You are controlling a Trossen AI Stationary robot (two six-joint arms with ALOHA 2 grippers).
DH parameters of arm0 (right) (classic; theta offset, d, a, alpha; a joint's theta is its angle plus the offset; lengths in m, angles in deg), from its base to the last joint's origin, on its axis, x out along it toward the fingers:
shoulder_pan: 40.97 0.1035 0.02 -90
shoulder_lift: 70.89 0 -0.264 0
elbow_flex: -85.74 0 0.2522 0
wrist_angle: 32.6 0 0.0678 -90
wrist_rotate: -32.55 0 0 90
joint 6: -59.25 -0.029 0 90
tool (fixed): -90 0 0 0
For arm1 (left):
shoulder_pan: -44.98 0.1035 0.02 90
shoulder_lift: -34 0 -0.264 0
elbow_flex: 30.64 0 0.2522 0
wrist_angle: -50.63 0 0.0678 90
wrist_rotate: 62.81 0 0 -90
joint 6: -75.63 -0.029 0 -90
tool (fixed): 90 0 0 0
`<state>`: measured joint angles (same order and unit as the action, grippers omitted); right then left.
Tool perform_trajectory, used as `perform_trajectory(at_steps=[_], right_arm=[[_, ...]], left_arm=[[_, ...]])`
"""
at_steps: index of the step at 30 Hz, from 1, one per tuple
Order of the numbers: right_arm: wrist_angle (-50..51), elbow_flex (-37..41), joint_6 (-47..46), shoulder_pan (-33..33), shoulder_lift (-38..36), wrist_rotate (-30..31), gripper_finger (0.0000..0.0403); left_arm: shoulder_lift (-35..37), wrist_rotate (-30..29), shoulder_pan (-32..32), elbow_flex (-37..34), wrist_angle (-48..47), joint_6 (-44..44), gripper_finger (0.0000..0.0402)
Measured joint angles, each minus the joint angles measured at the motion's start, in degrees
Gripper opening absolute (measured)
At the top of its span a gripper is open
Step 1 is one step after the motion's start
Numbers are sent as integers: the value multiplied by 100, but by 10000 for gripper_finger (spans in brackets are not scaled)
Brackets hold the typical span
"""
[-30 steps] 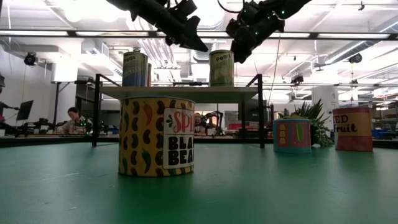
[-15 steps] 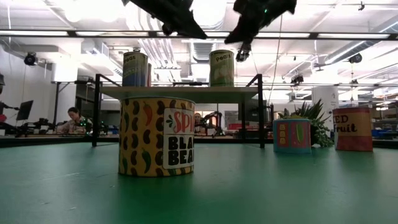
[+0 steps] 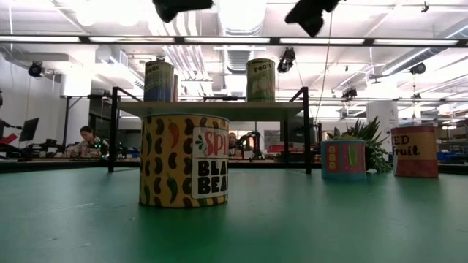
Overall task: Pick and place cans onto a shelf
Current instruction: Put the small white can on the shelf
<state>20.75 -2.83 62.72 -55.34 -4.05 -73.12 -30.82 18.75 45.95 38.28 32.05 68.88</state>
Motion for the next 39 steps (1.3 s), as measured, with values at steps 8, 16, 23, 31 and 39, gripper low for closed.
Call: perform_trajectory(at_steps=[8, 16, 23, 31, 39], right_arm=[[421, 815, -2019, 1141, -202, 989, 13], [1851, 1560, -4056, 1391, -198, 1122, 13], [3822, 1912, -5418, 1385, -210, 1554, 13], [3826, 2040, -6009, 1259, -296, 1731, 24], [3700, 2073, -5967, 899, -296, 1890, 157]], left_arm=[[597, 2, -357, -490, 74, 410, 0], [805, 2, -467, -727, 18, 517, 0], [796, 2, -467, -735, -272, 581, 0], [805, 2, -467, -735, -294, 572, 0], [807, 2, -465, -735, -292, 466, 0]])
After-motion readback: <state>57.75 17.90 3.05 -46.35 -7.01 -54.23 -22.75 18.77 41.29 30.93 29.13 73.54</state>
